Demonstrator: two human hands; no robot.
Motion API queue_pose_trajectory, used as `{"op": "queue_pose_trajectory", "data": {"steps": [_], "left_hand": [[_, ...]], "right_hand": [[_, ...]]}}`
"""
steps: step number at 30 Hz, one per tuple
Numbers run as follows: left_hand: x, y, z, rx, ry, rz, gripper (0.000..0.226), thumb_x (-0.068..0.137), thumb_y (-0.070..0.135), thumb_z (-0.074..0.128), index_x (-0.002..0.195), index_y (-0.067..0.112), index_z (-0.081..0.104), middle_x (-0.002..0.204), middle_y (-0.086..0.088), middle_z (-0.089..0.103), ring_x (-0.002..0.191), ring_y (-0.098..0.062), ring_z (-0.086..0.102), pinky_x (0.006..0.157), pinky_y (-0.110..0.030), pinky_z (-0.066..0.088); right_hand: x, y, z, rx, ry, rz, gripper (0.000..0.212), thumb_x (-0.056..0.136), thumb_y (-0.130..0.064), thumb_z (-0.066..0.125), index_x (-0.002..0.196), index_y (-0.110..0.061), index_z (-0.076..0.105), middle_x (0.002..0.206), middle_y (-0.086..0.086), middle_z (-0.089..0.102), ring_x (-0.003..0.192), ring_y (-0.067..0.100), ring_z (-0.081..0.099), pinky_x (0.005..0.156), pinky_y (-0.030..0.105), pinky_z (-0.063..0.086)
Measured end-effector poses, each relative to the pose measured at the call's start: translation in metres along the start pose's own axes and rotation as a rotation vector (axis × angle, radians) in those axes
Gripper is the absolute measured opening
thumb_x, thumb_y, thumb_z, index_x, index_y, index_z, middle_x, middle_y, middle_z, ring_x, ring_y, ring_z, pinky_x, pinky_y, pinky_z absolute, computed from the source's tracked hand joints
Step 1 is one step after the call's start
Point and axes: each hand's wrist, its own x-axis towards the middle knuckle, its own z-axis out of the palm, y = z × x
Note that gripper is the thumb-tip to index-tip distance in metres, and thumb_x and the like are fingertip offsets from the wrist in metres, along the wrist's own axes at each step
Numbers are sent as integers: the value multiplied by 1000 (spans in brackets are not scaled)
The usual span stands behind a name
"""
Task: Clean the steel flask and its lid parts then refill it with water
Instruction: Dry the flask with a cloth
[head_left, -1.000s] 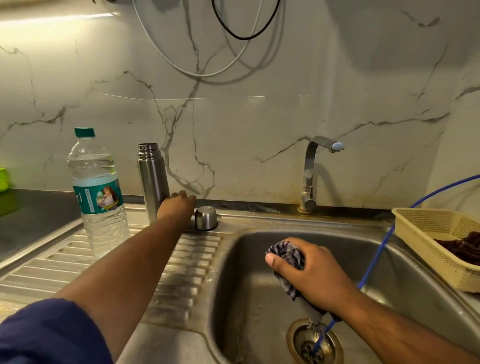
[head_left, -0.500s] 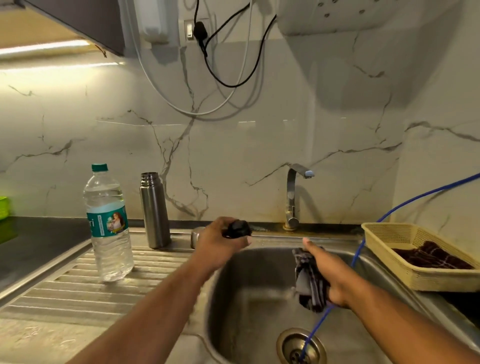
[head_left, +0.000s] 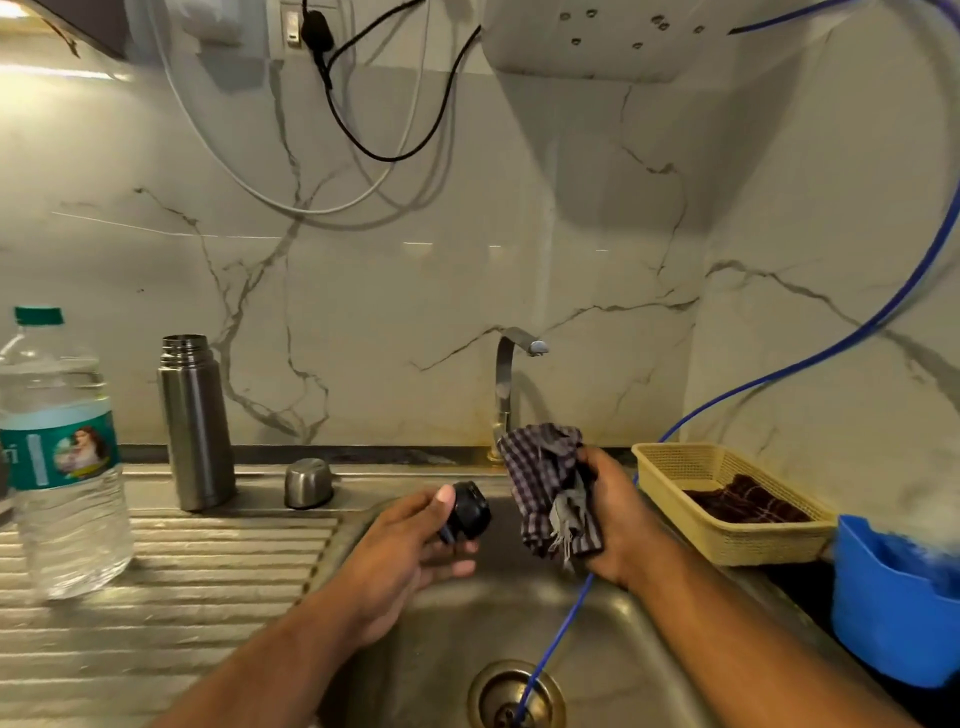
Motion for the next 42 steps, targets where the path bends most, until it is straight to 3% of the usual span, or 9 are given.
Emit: {"op": "queue_pose_trajectory", "data": {"steps": [6,9,11,13,17,27,32,38,42], "left_hand": [[0,-1,3,5,-26,51,33,99,31,55,117,6,67,107,-19,75,95,-31,72,84,-39,61],[-1,1,8,-49,-35,52,35,100,29,54,116,1,68,112,-21,74,103,-33,72,88,-39,62],[-2,4,10,-120,-25,53,36,99,29,53,114,1,70,112,-19,75,104,-31,73,90,-41,61],[-4,8,9,-124,16,69,38,92,35,57,106,5,74,106,-17,77,96,-27,75,87,-42,59],[-7,14,10,-82,-20,34,43,97,42,54,116,7,72,111,-14,77,104,-26,74,95,-44,55],[-11,20,1,-183,-128,-114,44,83,29,65,114,-2,71,112,-20,75,100,-24,74,79,-31,62],[-11,12,8,20,-131,187,31,90,24,66,113,9,77,113,-17,75,102,-25,71,95,-35,56],[-7,21,3,621,70,530,45,72,22,83,114,36,74,105,16,70,103,5,64,85,-5,46],[-8,14,6,541,75,503,40,77,19,83,114,31,75,104,11,77,100,1,70,84,-12,53]], "right_hand": [[3,13,5,-24,3,-72,46,108,-33,35,104,0,68,94,16,76,100,29,65,84,42,50],[-1,21,12,-442,-52,-383,33,109,-25,39,111,-15,70,96,-1,77,108,21,67,88,29,52],[-4,30,10,-909,-277,-688,27,105,-34,48,127,-29,62,126,-10,62,121,7,58,98,17,46],[-3,34,8,-1230,-361,-833,47,98,-48,58,143,-38,46,143,-13,39,134,0,42,108,13,38],[-4,33,11,-1252,-331,-1000,58,93,-37,70,144,-36,43,141,-13,37,133,3,43,105,11,38],[-9,32,11,-1157,-285,-1123,33,91,-23,61,123,-25,55,121,-10,51,113,7,55,90,16,44],[-12,41,26,-846,-102,-871,29,100,-40,41,112,-23,60,101,-10,68,99,7,66,82,19,53],[-8,42,30,-748,8,-426,40,107,-39,34,108,-22,70,98,0,75,94,12,70,82,34,55],[-12,37,32,-903,76,-545,38,108,-39,32,102,-21,66,92,2,71,85,11,67,81,35,53]]}}
